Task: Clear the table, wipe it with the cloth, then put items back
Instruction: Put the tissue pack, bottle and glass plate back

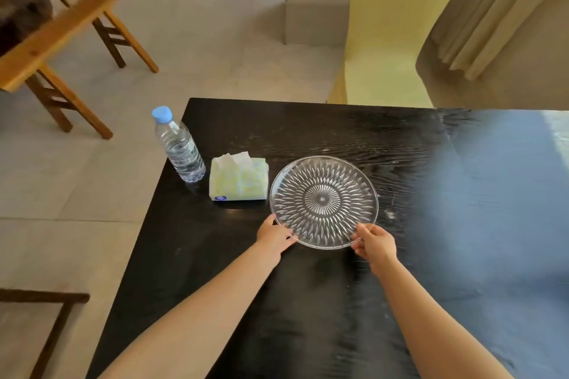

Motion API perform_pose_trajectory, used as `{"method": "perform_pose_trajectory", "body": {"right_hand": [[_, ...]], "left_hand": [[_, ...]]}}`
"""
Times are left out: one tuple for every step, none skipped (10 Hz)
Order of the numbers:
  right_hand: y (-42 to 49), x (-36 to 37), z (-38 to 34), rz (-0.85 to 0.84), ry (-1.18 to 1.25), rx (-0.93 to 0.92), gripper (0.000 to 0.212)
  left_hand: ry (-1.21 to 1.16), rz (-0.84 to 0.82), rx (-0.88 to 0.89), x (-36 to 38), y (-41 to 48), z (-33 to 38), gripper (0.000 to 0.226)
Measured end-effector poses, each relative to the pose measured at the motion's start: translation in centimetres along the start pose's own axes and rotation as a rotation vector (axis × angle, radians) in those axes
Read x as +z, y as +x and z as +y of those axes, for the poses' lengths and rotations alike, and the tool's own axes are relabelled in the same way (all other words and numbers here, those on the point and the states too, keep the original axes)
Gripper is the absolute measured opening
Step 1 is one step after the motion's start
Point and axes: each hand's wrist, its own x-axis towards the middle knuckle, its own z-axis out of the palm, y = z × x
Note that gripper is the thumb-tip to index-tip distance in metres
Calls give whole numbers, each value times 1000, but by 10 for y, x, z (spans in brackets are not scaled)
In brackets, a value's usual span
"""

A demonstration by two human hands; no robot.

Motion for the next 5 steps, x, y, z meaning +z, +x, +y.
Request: {"method": "perform_pose_trajectory", "body": {"right_hand": [[4,13,-6,27,65,72,21],[1,18,-11,-22,71,148,41],[-12,17,-15,-11,40,132,47],[-22,14,-18,-8,-25,85,35],[-37,12,-23,-15,-204,24,32]], "left_hand": [[84,-70,21,-5,7,14,68],[165,-166,-27,-14,9,26,74],[271,-246,-36,-23,1,33,69],[359,-300,-42,-28,-8,38,66],[535,-298,6,-32,-24,43,57]]}}
